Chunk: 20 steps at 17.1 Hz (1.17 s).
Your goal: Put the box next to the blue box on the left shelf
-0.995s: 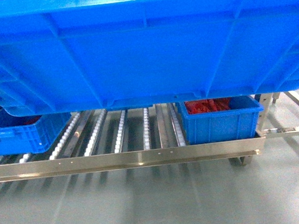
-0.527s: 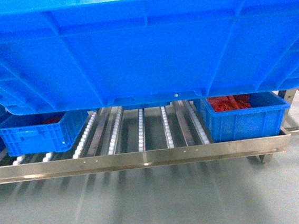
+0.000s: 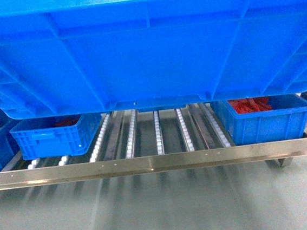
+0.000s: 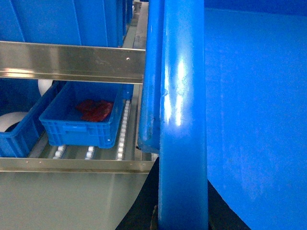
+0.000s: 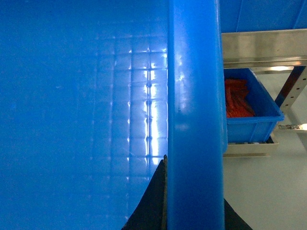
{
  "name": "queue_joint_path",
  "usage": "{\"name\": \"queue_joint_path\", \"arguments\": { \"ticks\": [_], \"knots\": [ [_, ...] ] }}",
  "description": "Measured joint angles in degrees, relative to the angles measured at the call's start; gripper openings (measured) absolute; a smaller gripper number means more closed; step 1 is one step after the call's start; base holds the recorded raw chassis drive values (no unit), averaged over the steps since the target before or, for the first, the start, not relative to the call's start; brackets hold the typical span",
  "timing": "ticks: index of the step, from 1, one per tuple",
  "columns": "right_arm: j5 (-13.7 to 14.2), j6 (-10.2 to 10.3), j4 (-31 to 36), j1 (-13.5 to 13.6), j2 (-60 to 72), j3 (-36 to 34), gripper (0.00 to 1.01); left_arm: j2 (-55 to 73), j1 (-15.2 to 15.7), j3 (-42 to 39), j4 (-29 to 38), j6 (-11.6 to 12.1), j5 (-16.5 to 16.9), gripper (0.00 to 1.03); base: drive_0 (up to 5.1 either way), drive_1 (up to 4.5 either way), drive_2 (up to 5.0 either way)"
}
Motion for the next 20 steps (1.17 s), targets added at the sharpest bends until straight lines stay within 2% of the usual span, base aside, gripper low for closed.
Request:
{"name": "queue_joint_path", "arguments": {
  "ticks": [20],
  "knots": [
    [0.02,0.0,-0.02,0.0,-0.04,0.0,0.07,0.0,0.0,0.0,0.02,-0.02,0.02,0.06,0.0,0.0,0.0]
  ]
}}
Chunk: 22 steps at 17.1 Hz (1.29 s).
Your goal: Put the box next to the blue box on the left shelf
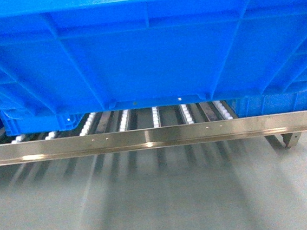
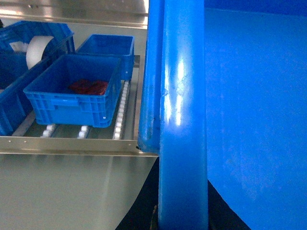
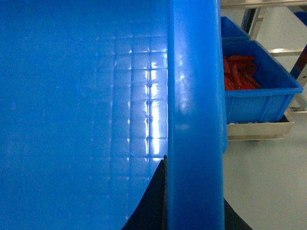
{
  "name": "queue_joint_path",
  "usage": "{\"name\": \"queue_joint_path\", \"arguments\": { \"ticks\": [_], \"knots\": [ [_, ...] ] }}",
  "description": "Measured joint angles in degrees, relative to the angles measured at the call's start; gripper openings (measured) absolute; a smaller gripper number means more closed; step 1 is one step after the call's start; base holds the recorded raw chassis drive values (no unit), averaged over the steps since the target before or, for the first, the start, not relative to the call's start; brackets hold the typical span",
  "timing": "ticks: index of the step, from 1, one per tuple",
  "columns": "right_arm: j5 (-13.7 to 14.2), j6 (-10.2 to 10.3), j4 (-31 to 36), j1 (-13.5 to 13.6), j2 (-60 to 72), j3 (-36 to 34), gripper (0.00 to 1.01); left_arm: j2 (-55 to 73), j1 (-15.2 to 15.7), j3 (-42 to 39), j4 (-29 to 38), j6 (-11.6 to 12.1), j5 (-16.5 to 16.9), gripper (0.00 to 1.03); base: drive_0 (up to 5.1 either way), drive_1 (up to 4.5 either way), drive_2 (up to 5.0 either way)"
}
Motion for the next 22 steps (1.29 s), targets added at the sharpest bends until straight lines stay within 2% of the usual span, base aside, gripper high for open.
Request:
{"name": "queue_joint_path", "arguments": {
  "ticks": [22],
  "knots": [
    [-0.04,0.0,0.02,0.0,0.07,-0.17,0.07,0.02,0.0,-0.02,-0.07,0.02,-0.02,0.06,0.0,0.0,0.0]
  ]
}}
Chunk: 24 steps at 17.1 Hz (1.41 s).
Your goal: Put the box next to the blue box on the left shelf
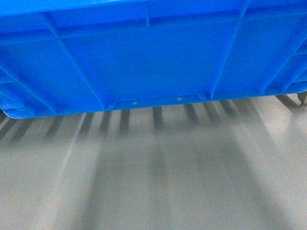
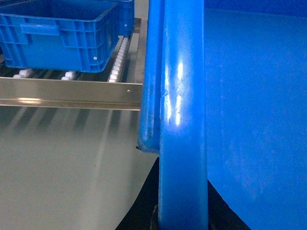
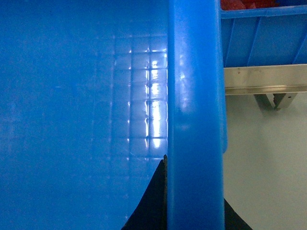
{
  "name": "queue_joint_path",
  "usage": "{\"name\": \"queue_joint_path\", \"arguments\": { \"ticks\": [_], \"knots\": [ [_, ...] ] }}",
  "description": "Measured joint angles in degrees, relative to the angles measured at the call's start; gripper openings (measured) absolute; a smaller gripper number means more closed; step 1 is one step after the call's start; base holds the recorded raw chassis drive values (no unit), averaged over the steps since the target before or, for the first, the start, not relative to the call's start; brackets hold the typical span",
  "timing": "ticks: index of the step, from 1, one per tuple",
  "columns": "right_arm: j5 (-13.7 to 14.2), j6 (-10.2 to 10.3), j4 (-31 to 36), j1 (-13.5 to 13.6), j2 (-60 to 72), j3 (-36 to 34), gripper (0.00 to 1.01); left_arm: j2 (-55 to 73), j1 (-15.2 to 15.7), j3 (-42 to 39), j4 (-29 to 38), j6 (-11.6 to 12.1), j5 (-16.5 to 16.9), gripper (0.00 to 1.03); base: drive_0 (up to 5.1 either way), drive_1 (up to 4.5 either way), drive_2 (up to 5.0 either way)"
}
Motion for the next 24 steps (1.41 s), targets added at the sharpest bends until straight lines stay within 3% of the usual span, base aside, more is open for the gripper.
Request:
{"name": "queue_joint_path", "arguments": {
  "ticks": [4,24],
  "knots": [
    [0.02,-0.02,-0.02,0.0,-0.13,0.0,0.07,-0.02,0.0,0.0,-0.11,-0.04,0.0,0.06,0.0,0.0,0.0],
    [0.0,-0.02,0.04,0.0,-0.07,0.0,0.07,0.0,0.0,0.0,0.02,-0.04,-0.02,0.06,0.1,4.17,-4.0]
  ]
}}
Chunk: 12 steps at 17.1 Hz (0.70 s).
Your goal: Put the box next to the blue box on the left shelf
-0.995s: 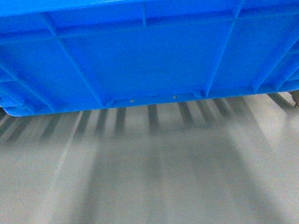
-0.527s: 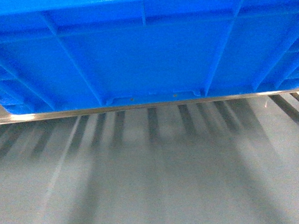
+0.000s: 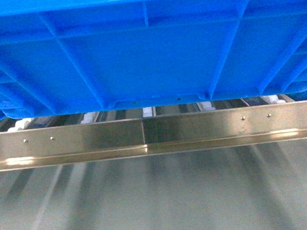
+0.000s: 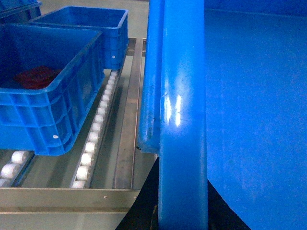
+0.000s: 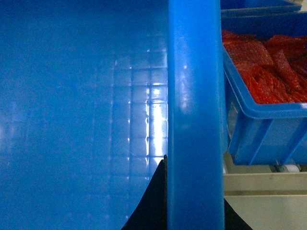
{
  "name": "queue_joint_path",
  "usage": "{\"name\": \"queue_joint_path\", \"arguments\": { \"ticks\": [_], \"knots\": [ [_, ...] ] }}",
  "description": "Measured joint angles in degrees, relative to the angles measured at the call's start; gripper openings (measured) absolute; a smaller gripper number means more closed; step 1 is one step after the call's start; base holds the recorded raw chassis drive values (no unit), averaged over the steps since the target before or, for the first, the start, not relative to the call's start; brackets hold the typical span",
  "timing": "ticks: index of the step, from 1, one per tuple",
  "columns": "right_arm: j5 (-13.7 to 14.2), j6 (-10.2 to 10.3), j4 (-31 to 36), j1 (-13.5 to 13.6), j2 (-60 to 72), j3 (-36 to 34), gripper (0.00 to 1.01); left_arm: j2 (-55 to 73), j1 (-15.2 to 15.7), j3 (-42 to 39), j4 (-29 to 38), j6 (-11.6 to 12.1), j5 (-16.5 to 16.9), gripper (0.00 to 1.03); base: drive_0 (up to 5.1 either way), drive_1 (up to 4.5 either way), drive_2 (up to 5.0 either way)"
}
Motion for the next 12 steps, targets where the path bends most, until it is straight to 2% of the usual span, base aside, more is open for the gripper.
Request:
{"name": "queue_joint_path", "arguments": {
  "ticks": [12],
  "knots": [
    [0.02,0.04,-0.04,0.0,0.04,0.0,0.07,0.04,0.0,0.0,0.07,0.02,0.04,0.06,0.1,4.22,-4.1]
  ]
}}
